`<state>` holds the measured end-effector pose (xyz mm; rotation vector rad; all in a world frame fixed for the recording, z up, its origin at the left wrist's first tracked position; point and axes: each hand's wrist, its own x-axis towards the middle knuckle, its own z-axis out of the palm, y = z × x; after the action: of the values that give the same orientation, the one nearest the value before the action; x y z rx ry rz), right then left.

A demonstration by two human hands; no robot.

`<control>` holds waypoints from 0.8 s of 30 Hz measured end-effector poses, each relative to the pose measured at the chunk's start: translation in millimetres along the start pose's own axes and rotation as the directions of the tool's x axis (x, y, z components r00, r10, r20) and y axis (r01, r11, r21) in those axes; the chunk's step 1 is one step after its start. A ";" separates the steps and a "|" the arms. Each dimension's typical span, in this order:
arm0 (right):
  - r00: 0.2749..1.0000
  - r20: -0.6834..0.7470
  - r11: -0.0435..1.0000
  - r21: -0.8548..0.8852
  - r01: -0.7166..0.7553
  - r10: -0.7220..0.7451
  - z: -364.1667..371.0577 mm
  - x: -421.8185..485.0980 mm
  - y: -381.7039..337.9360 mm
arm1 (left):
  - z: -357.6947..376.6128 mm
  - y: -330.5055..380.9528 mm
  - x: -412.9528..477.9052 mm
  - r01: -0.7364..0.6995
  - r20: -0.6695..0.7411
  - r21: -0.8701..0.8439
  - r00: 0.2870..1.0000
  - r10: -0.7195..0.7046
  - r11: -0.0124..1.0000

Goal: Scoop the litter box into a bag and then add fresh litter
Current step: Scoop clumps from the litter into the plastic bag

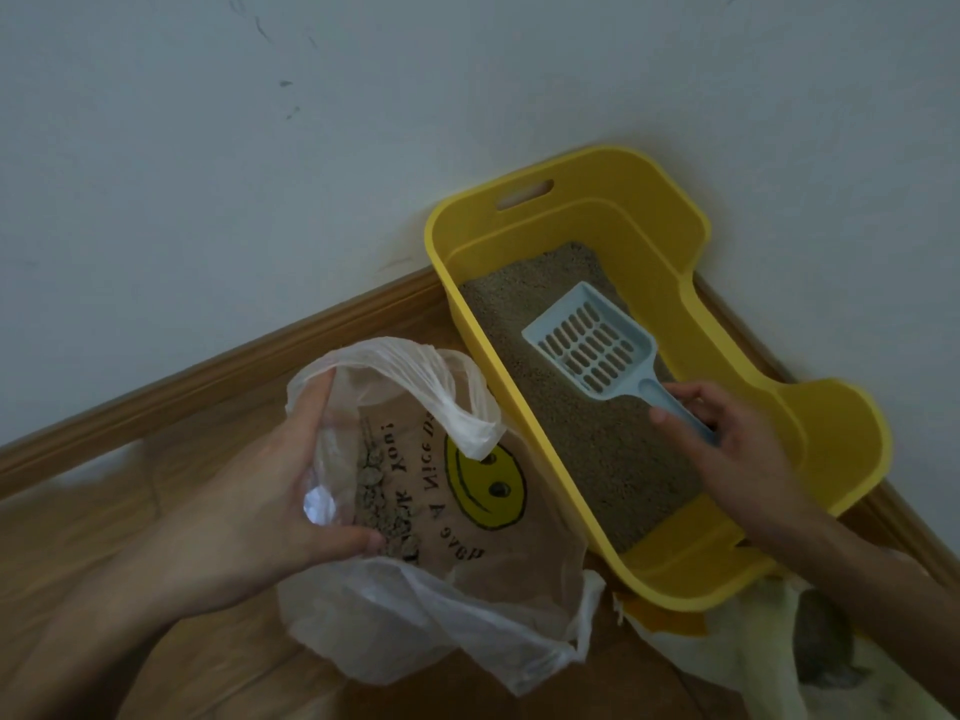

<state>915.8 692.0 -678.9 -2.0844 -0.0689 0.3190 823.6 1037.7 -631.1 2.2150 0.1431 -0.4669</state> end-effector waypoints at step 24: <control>0.929 0.320 0.920 -0.275 0.279 -0.186 -21.8 -70.5 -44.6 | -6.1 -7.5 -9.4 0.062 0.012 0.060 0.998 -0.063 0.996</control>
<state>857.0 683.9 -616.4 -2.3009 -0.5782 0.4883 814.8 1047.7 -629.5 2.2707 0.1934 -0.5269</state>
